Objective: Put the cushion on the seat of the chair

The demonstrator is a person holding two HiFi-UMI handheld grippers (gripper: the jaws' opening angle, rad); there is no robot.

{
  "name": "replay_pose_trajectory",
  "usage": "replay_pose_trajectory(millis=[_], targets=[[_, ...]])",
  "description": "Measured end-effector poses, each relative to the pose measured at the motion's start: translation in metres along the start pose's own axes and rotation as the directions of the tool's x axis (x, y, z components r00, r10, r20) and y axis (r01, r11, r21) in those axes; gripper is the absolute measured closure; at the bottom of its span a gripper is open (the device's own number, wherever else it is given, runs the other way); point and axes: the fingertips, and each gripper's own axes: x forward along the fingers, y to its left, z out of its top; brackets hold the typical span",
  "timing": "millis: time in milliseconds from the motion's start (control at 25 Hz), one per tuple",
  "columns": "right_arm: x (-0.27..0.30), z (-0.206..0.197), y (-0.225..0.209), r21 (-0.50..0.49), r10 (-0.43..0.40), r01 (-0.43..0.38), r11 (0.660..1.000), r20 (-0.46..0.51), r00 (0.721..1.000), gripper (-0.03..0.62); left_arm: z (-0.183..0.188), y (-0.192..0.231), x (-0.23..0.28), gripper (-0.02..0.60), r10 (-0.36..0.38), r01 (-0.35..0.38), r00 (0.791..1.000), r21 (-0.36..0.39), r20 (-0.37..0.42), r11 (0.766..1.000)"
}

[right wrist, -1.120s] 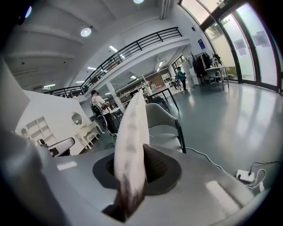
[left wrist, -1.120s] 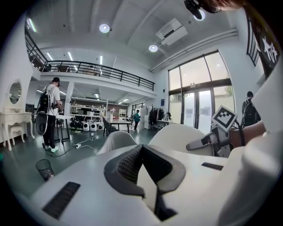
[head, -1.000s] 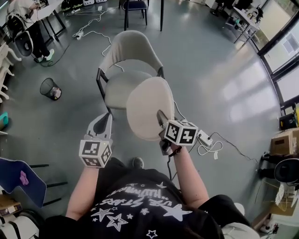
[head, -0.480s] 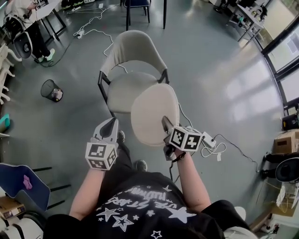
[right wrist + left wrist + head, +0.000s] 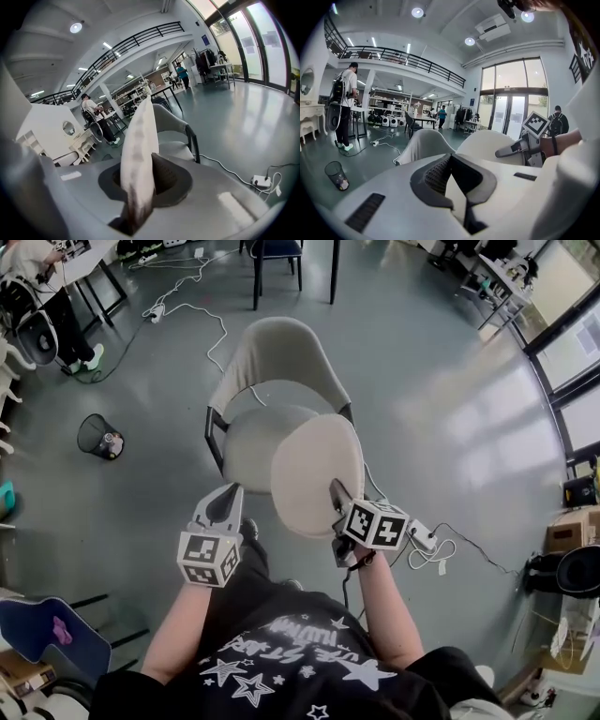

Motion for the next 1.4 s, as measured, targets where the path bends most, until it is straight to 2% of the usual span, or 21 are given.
replay_pose_trajectory(millis=[400,720,880,1080,1400], targets=[[0.079,0.057,0.034,0.07,-0.015,0.013,0.997,0.027,1.0,0.534,0.023,0.079,0.057,0.572,-0.058,0.059,0.997,0.005,-0.051,0.998],[0.127,0.059,0.047,0.086,-0.091,0.091,0.992,-0.006,0.996,0.534,0.014,0.126,0.092,0.572,-0.109,0.108,0.989,-0.015,-0.097,0.994],[0.145,0.051,0.055,0.073,-0.101,0.103,0.992,-0.036,0.994,0.534,0.007,0.142,0.105,0.572,-0.13,0.13,0.984,-0.008,-0.124,0.992],[0.171,0.043,0.066,0.08,-0.079,0.085,0.993,-0.079,0.994,0.534,-0.001,0.158,0.115,0.572,-0.119,0.118,0.981,-0.014,-0.153,0.993],[0.217,0.041,0.064,0.118,-0.005,0.013,0.993,-0.069,0.998,0.534,-0.019,0.17,0.137,0.572,-0.07,0.067,0.977,-0.019,-0.204,0.998]])
